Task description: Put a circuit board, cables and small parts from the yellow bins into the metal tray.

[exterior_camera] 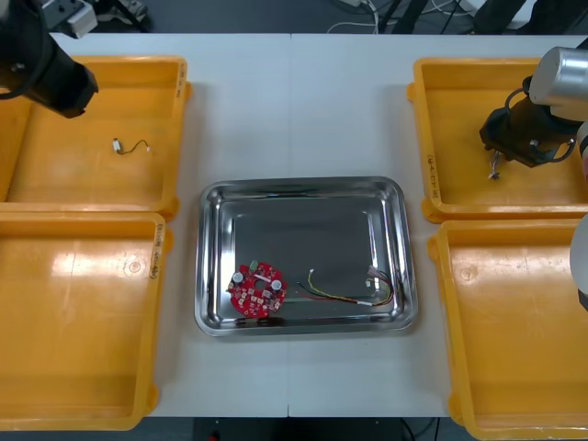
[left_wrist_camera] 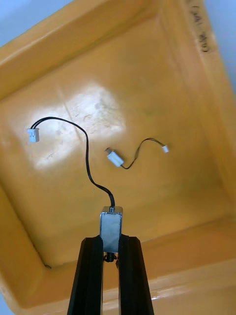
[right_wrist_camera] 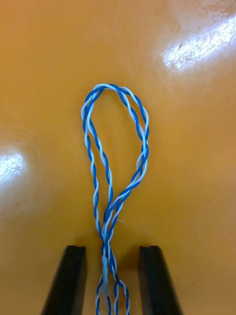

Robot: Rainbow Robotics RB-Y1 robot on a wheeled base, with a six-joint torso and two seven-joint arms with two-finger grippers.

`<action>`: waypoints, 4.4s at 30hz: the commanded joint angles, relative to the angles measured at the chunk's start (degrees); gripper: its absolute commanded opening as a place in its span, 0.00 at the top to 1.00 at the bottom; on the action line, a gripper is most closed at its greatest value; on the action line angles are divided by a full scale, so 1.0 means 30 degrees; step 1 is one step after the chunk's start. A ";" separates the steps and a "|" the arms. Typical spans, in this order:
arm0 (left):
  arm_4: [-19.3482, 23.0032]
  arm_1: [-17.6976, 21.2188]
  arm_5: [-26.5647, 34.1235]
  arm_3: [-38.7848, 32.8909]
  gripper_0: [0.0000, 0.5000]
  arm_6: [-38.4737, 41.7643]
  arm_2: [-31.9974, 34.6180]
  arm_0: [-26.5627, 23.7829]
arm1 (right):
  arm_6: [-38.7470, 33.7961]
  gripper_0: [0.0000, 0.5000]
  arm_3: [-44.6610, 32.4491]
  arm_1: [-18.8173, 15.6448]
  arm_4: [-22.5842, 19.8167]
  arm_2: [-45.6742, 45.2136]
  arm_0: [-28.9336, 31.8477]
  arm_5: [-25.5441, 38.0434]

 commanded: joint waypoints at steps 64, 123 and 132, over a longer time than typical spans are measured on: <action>-0.4110 -0.5981 -0.3349 -0.2051 0.19 1.7874 -1.2040 0.3272 | 0.1569 1.00 -1.8882 0.0256 -0.4490 0.1884 0.2171 1.4851; -0.2382 -0.2436 -0.0478 0.1758 0.00 0.3577 0.0030 -0.0537 | 1.8971 1.00 -2.1285 0.0491 -0.8210 1.3983 0.4691 1.1173; -0.2997 -0.2231 -0.1972 0.4746 0.00 0.4310 0.0997 -0.1035 | 2.0113 1.00 -1.9937 0.0725 -0.8298 1.4921 0.4720 0.9093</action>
